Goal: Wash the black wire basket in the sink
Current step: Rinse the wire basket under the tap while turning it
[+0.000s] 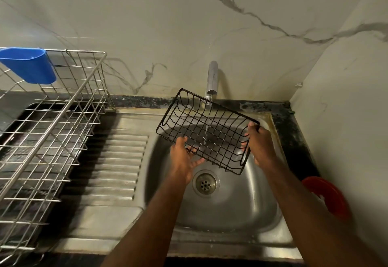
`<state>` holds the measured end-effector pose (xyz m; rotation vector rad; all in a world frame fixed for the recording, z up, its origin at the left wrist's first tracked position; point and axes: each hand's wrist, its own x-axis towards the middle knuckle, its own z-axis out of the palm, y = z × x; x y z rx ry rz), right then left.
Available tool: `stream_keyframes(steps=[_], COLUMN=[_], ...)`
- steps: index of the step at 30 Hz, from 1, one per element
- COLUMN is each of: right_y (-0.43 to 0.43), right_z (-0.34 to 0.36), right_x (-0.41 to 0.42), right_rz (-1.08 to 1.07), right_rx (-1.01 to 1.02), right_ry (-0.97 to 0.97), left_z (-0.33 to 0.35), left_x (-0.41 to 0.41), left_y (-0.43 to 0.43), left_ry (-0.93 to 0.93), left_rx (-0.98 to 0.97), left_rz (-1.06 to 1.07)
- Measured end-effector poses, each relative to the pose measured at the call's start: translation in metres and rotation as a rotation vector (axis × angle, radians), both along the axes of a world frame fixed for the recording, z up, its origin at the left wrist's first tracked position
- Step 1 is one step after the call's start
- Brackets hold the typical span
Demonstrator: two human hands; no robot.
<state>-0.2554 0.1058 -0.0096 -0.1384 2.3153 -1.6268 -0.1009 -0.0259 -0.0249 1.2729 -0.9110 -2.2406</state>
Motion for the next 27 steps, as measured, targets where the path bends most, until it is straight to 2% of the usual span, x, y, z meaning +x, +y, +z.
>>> stream_keyframes(steps=[8, 27], right_y=[-0.012, -0.035], right_z=[0.0, 0.012], right_x=[0.002, -0.006], right_rz=[0.035, 0.075], right_rx=[-0.005, -0.031], right_ry=[0.007, 0.018], left_z=[0.004, 0.002], left_x=[0.009, 0.009], left_y=[-0.002, -0.012], left_ry=[-0.063, 0.028], left_rx=[-0.011, 0.022], left_rz=[0.054, 0.121])
